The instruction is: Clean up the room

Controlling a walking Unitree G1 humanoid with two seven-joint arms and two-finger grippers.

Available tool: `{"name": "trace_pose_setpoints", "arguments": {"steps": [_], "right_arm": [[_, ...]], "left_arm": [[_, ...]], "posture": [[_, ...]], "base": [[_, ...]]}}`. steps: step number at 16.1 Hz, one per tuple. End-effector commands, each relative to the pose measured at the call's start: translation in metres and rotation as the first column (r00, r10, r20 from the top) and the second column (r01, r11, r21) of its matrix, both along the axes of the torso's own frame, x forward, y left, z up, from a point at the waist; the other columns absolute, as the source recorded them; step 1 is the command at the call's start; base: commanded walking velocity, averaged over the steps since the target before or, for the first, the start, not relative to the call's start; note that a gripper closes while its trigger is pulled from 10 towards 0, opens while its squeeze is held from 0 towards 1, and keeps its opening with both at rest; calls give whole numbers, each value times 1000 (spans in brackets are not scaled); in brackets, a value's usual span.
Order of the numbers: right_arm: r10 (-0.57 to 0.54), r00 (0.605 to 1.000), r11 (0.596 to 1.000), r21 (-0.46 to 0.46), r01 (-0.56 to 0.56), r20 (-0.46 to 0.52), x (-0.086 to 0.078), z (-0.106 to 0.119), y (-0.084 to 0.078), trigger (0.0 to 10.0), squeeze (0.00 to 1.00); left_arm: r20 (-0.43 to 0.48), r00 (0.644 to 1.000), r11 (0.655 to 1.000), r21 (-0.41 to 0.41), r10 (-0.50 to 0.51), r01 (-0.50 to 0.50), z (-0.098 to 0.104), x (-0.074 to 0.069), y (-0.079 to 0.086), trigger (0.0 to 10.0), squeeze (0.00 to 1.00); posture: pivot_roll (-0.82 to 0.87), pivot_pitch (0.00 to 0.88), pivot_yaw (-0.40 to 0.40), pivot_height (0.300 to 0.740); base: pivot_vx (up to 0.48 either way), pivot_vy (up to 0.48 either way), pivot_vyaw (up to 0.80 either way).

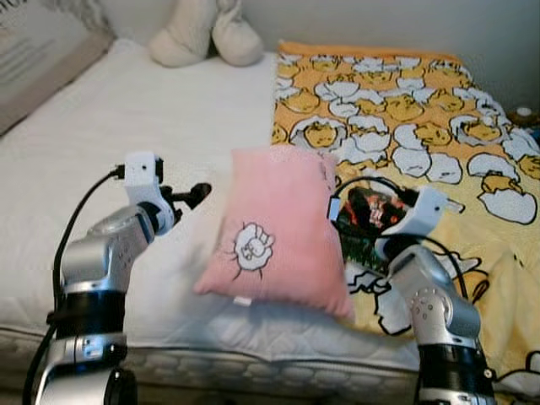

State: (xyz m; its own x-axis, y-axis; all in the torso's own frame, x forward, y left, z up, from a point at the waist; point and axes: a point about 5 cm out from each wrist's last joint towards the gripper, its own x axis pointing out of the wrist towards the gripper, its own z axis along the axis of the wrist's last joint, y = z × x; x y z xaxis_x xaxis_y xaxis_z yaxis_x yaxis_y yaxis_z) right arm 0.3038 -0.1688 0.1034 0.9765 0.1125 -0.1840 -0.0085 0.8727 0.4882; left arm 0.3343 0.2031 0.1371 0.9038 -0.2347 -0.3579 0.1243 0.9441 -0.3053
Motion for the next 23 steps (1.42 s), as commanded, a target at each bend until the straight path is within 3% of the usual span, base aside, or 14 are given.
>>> {"name": "trace_pose_setpoints", "arguments": {"steps": [1,4,8,11,13,18,20,23], "right_arm": [[1,1000,998,62,0,-28,1,-4,-2,10000,0],[-8,998,994,105,15,-61,-1,-11,-5,10000,0],[-16,994,985,166,34,-113,-12,-19,-14,10000,0],[92,968,985,166,-53,-232,-27,-35,-19,10000,0],[115,964,982,171,-75,-241,-28,-35,-17,10000,0],[171,958,968,222,-119,-230,-17,-28,-2,10000,0],[195,954,961,238,-139,-229,-13,-27,6,10000,0],[210,948,956,253,-147,-241,-10,-30,12,10000,0]], "left_arm": [[-9,1000,996,-86,-23,22,0,5,-4,10000,0],[21,999,982,-181,-43,46,-1,15,-9,10000,0],[18,997,972,-223,-75,78,-5,20,-15,10000,0],[-33,994,965,-246,-105,93,-19,13,-17,10000,0],[-46,993,965,-245,-108,94,-25,12,-19,10000,0],[-75,965,913,-347,-253,213,-40,8,-62,10000,0],[-81,940,877,-395,-331,275,-44,5,-87,10000,0],[-112,911,845,-431,-398,316,-53,1,-108,10000,0]], "posture": [[21,0,6,719],[15,4,4,719],[0,2,2,719],[-10,0,5,719],[-9,0,1,719],[-1,0,-9,719],[-4,0,-8,719],[-3,0,-5,719]], "base": [[0,0,0],[0,0,0],[0,0,0],[0,0,0],[0,0,0],[0,0,0],[0,0,0],[0,0,0]]}}
